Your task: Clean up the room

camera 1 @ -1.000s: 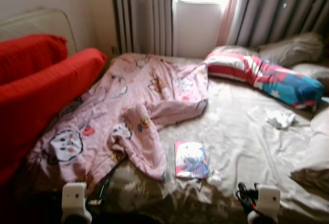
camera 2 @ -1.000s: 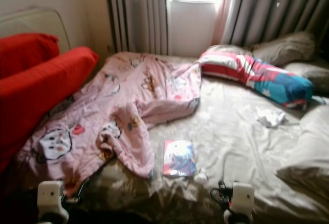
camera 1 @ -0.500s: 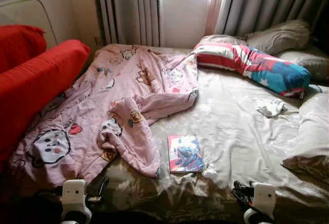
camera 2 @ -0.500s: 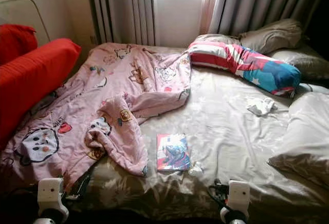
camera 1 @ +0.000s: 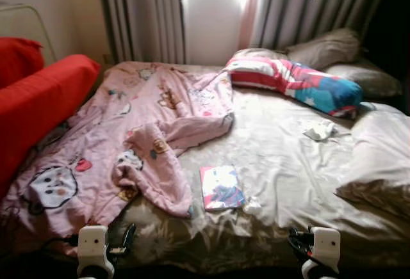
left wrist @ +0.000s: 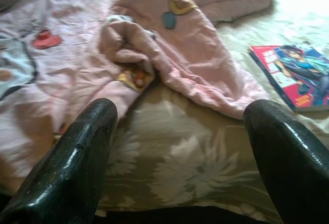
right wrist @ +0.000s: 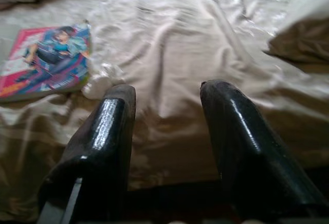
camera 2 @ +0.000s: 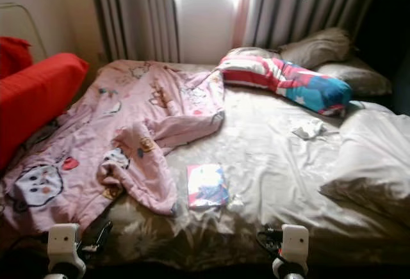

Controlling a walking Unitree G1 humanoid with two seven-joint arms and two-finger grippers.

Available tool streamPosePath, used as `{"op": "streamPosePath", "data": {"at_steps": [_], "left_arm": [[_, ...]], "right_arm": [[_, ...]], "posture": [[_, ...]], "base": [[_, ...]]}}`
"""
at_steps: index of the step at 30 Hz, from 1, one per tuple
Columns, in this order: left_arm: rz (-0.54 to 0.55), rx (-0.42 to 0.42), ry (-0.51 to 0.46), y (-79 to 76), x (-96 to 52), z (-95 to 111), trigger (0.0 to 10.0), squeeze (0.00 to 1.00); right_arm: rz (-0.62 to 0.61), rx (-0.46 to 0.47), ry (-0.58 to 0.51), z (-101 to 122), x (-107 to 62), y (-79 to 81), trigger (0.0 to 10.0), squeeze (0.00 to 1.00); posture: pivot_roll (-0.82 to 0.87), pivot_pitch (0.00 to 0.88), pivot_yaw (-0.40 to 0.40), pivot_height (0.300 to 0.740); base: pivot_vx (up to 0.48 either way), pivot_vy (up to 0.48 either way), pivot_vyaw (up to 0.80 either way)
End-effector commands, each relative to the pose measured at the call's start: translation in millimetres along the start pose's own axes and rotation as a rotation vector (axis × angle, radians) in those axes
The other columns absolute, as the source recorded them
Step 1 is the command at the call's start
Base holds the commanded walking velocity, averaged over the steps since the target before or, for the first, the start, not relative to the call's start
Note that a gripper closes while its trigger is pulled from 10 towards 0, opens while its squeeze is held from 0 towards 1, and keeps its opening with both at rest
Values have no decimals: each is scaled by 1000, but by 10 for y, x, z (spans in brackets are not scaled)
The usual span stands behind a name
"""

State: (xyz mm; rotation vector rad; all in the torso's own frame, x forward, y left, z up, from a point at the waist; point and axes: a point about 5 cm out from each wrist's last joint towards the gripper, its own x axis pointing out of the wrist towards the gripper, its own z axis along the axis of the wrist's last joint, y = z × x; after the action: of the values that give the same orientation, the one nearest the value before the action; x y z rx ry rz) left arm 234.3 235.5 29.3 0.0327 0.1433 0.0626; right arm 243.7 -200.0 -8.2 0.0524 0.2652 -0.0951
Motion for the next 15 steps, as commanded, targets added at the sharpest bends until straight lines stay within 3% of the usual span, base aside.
{"op": "streamPosePath", "data": {"at_steps": [1,11,15], "left_arm": [[-5,2,-1,-12,13,4,10000,0],[-5,5,-7,-25,41,19,10000,0],[-7,3,-10,-28,49,26,10000,0]], "right_arm": [[4,-3,9,-12,1,4,10000,0],[45,-24,-9,7,5,49,10000,0],[54,-18,-6,-1,3,63,10000,0]], "posture": [[15,65,-34,627],[15,61,-35,627],[14,60,-35,627]], "base": [[0,0,0],[0,0,0],[0,0,747]]}}
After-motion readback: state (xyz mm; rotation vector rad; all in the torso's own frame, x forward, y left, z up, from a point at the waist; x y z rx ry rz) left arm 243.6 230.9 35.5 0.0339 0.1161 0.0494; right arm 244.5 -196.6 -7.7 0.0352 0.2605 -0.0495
